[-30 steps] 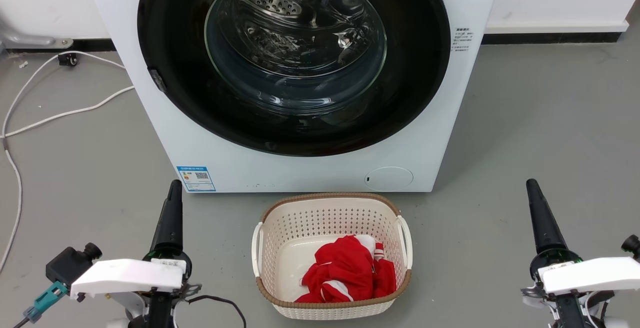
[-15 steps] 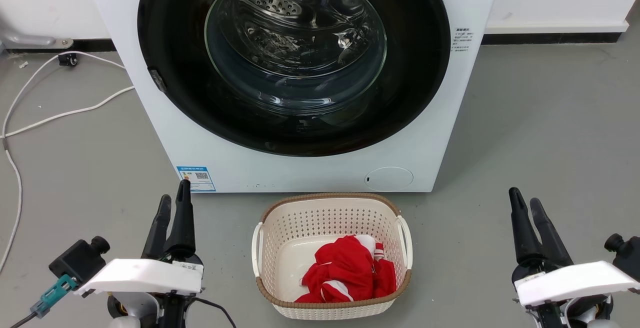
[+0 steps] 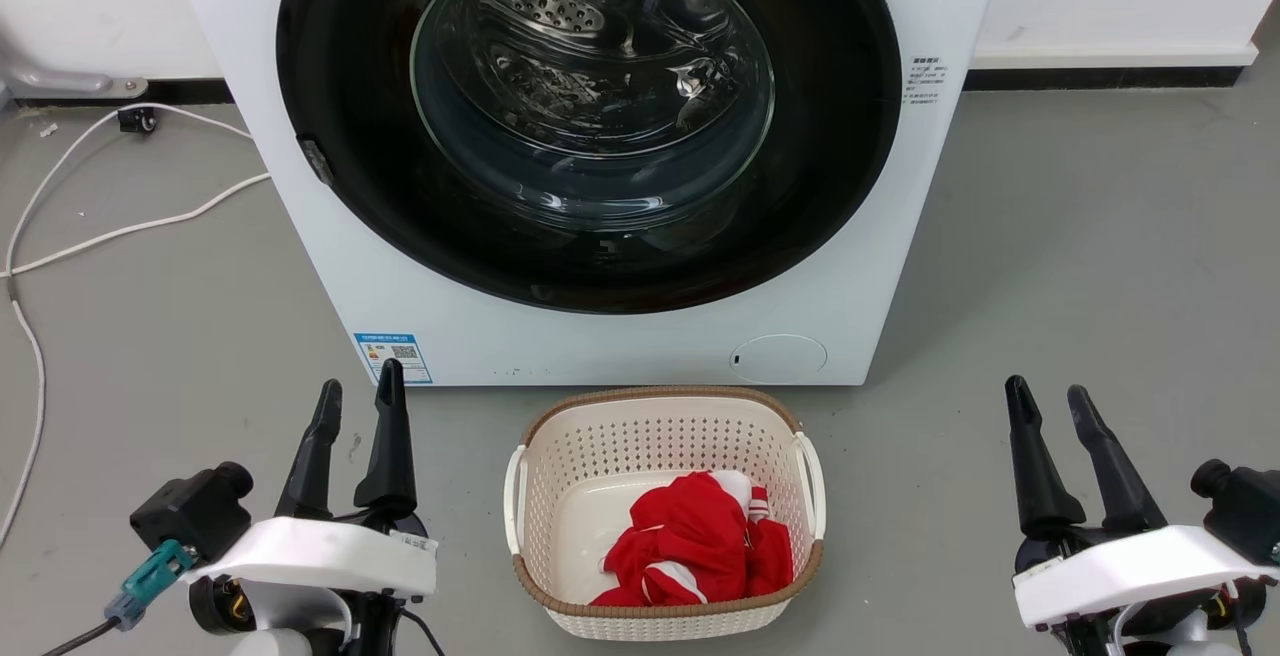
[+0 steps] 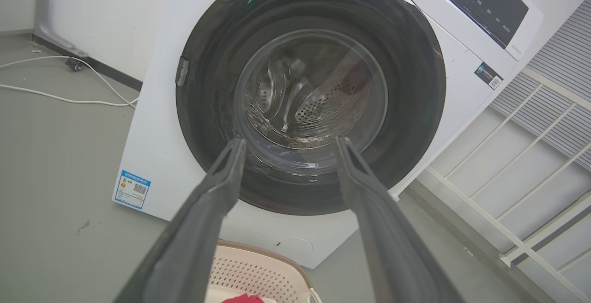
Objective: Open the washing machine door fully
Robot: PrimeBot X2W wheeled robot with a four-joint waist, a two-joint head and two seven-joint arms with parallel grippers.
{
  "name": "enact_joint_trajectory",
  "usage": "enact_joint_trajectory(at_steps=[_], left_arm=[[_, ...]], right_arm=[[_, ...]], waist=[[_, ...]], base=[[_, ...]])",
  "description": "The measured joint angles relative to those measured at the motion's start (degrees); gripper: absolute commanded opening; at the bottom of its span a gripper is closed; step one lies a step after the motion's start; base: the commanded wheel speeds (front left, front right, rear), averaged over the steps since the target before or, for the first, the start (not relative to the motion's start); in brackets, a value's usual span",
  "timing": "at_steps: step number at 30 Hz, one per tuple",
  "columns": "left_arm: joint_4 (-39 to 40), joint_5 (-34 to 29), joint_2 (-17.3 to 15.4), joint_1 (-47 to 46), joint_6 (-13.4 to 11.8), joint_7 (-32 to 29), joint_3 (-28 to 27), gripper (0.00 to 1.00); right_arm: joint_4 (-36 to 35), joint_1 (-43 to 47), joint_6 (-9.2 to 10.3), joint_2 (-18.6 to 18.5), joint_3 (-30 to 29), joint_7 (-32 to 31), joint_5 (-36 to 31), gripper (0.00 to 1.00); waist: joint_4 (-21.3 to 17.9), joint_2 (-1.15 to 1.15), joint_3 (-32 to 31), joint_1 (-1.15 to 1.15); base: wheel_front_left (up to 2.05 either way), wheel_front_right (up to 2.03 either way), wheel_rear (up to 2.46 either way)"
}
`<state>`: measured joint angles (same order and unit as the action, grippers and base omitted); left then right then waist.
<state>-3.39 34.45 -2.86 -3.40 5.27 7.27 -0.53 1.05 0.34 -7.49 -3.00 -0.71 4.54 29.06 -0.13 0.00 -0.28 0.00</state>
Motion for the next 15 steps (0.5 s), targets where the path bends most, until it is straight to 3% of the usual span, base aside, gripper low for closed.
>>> enact_joint_trajectory(at_steps=[15], left_arm=[[0.2, -11.6, -0.2, 0.7, -0.8, 2.5, 1.3, 1.0]], right_arm=[[-2.3, 1.4, -0.01, 0.0, -0.1, 0.0, -11.5, 1.0]], waist=[[-0.1, 0.0, -0.3, 0.0]], base=[[0.0, 0.0, 0.0]])
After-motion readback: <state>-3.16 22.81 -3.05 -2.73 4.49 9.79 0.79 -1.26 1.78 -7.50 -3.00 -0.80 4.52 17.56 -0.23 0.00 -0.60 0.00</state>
